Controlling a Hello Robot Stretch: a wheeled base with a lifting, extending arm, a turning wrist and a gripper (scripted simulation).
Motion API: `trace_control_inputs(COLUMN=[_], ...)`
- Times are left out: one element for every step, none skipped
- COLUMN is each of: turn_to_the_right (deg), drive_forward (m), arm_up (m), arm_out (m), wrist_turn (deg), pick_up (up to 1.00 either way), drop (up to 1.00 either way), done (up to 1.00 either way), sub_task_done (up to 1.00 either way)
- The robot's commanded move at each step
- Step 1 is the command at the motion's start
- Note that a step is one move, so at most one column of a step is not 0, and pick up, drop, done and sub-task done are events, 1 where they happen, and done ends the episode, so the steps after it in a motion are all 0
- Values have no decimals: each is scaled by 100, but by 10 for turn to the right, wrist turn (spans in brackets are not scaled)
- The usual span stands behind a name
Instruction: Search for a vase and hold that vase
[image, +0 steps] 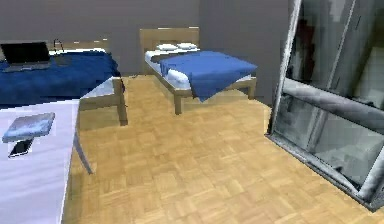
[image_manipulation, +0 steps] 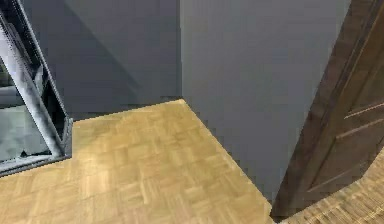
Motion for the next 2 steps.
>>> trace_control_inputs(turn_to_the_right=[-210, 0], drive_forward=[0, 100], arm_up=[0, 0], arm_out=[0, 0], wrist_turn=[0, 0], pick_up=[0, 0], drop=[0, 0], done=[0, 0], sub_task_done=[0, 0])
